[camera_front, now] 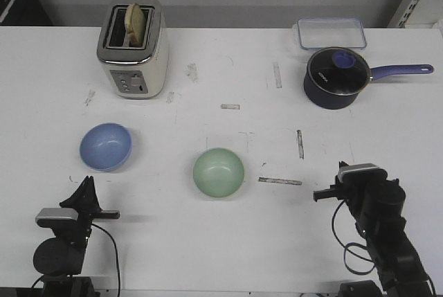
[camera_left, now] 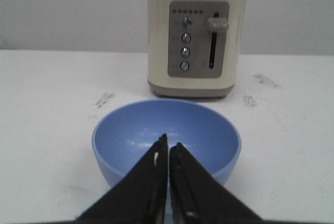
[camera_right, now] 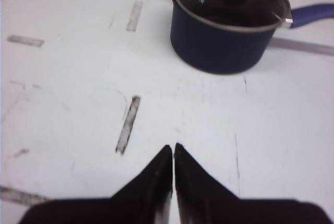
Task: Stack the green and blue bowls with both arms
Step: 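Release the green bowl and retract the right gripper to rest, then reach the left gripper to the light blue bowl rim and grasp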
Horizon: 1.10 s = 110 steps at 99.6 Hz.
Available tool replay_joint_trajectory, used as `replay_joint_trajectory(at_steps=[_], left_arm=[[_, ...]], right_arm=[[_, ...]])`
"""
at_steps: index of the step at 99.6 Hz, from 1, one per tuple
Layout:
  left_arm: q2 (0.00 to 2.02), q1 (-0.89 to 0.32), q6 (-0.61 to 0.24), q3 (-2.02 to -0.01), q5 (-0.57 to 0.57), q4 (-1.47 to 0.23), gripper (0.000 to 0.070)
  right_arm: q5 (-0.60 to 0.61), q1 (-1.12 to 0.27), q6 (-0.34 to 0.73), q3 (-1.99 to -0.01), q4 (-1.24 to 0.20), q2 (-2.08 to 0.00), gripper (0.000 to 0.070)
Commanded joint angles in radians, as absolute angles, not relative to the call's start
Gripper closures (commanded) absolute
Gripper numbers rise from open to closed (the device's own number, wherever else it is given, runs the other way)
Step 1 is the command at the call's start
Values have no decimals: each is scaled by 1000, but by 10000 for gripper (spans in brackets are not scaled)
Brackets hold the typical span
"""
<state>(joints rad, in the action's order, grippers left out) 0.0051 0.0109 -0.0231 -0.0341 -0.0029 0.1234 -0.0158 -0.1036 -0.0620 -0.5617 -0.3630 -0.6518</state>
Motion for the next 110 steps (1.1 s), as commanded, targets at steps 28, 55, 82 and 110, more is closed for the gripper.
replay_joint_trajectory(at_steps=[28,55,82,110], left_arm=[[86,12,-40,-300,-4,117,699],[480,12,-34,-834,-4,-164,507],[825,22,-39,-1144,-7,-385,94],[1059,176,-126,-1177,81,-535,90]], right_arm=[[-19,-105,-41,-510,-331,-582,700],[-19,-105,-41,-510,-299,-584,700],[-19,-105,-41,-510,-269,-584,700],[-19,-105,-41,-510,-269,-584,700]])
